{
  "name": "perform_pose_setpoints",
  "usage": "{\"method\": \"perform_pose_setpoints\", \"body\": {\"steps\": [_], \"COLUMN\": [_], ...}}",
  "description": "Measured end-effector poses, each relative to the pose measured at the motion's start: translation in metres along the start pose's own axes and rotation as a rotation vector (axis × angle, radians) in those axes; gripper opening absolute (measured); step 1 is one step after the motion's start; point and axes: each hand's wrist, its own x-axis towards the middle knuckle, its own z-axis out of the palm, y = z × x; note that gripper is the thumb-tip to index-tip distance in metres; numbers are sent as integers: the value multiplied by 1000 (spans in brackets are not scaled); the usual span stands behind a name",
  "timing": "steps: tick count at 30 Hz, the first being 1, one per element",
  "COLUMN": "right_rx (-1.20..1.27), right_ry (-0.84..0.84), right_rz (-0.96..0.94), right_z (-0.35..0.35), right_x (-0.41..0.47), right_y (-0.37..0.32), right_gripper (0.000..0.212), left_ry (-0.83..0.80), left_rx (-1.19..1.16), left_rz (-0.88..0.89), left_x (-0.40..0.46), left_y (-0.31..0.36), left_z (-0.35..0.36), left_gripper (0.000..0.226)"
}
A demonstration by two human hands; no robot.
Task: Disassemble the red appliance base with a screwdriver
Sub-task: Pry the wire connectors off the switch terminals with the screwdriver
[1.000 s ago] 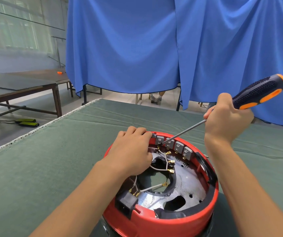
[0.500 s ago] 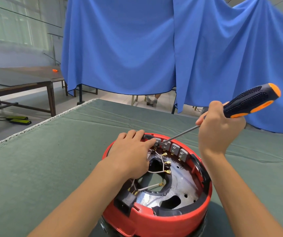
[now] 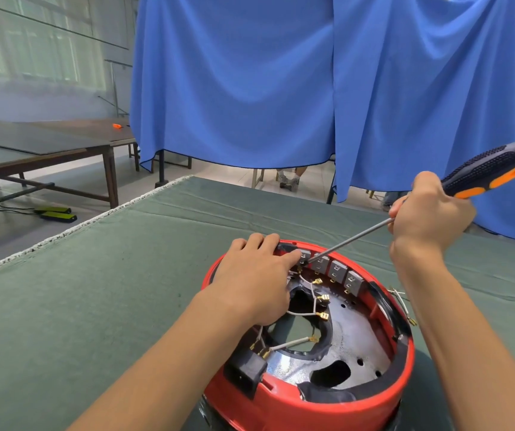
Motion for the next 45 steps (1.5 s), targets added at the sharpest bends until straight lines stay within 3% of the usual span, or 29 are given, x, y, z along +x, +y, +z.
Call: {"method": "perform_pose_setpoints", "body": {"steps": [7, 18, 23, 45], "right_rx": [10, 108, 134, 67], "right_ry": [32, -34, -7, -30], "right_rz": [47, -107, -134, -33], "right_z": [0, -5, -9, -9], "right_x": [0, -32, -32, -27], "right_y": [0, -22, -20, -15], "right_gripper": [28, 14, 28, 15], "left_ry": [-5, 29, 70, 65], "left_rx": [-18, -75, -106, -100], "left_rz": [-9, -11, -19, -34], "left_x": [1, -3, -5, -3], "left_y": [0, 1, 3, -1], "left_z": [-1, 0, -1, 6], "left_gripper": [62, 60, 51, 35]}}
